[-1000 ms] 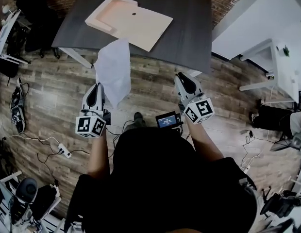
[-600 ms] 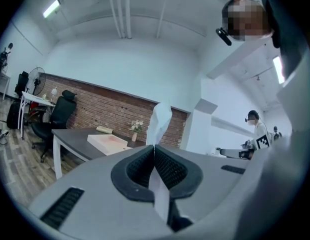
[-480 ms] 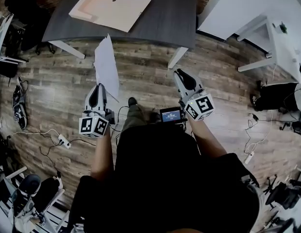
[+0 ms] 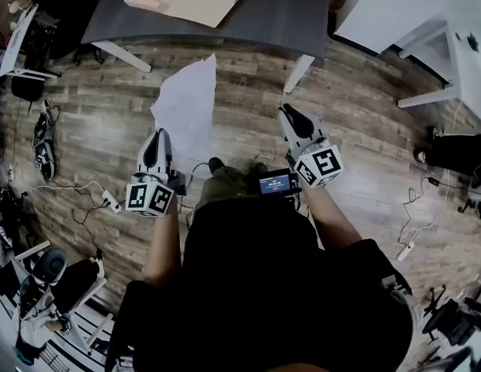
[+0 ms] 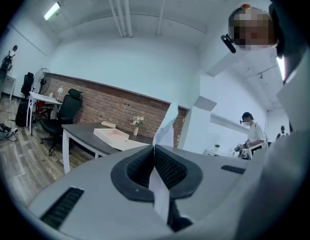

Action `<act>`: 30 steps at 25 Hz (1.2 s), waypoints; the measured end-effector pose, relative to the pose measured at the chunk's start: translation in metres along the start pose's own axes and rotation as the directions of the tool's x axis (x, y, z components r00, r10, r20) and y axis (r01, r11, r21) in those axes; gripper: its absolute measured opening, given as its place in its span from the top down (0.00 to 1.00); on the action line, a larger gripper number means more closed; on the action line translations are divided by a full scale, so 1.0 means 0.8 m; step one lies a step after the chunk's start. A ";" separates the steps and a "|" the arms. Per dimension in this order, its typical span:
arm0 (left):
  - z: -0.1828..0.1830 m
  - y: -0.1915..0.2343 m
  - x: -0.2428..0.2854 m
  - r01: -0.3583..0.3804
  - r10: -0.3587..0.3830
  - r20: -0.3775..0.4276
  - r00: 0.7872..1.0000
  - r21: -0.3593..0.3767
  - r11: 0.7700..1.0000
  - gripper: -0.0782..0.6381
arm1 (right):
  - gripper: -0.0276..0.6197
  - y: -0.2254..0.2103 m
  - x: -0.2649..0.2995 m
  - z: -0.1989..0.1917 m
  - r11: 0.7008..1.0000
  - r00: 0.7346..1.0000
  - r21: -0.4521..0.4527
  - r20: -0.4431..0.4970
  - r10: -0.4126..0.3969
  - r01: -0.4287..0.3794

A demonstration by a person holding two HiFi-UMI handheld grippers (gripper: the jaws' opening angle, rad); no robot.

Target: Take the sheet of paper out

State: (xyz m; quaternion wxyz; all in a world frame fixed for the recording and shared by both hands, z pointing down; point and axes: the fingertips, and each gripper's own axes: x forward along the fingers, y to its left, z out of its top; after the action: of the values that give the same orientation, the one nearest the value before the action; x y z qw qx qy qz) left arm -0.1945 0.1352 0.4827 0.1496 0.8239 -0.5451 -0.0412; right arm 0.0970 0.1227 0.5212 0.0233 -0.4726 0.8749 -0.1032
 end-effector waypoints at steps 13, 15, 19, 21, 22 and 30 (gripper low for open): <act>0.010 0.057 -0.023 0.114 -0.111 0.037 0.993 -0.076 0.991 0.90 | 0.86 0.093 0.039 0.005 0.995 0.997 -0.074 -0.014 -0.070 0.069; 0.014 0.070 -0.032 0.115 -0.112 0.044 0.993 -0.077 0.990 0.90 | 0.86 0.106 0.046 0.007 0.991 0.996 -0.101 -0.001 -0.092 0.091; 0.017 0.101 -0.051 0.106 -0.103 0.037 0.994 -0.083 0.991 0.90 | 0.87 0.130 0.058 0.012 0.988 0.995 -0.117 0.015 -0.099 0.100; 0.016 0.114 -0.059 0.096 -0.094 0.032 0.995 -0.090 0.991 0.90 | 0.87 0.140 0.062 0.011 0.987 0.995 -0.124 0.012 -0.096 0.097; 0.015 0.120 -0.060 0.092 -0.089 0.031 0.996 -0.095 0.991 0.90 | 0.87 0.142 0.063 0.012 0.987 0.995 -0.130 0.012 -0.096 0.097; 0.013 0.118 -0.056 0.107 -0.105 0.033 0.994 -0.086 0.991 0.90 | 0.87 0.142 0.057 0.013 0.984 0.992 -0.126 0.023 -0.122 0.124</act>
State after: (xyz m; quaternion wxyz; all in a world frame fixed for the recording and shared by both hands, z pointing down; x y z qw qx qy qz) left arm -0.2987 0.1396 0.4962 0.1753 0.8437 -0.5002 -0.0846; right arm -0.0199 0.1434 0.4905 -0.0066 -0.5270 0.8486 -0.0446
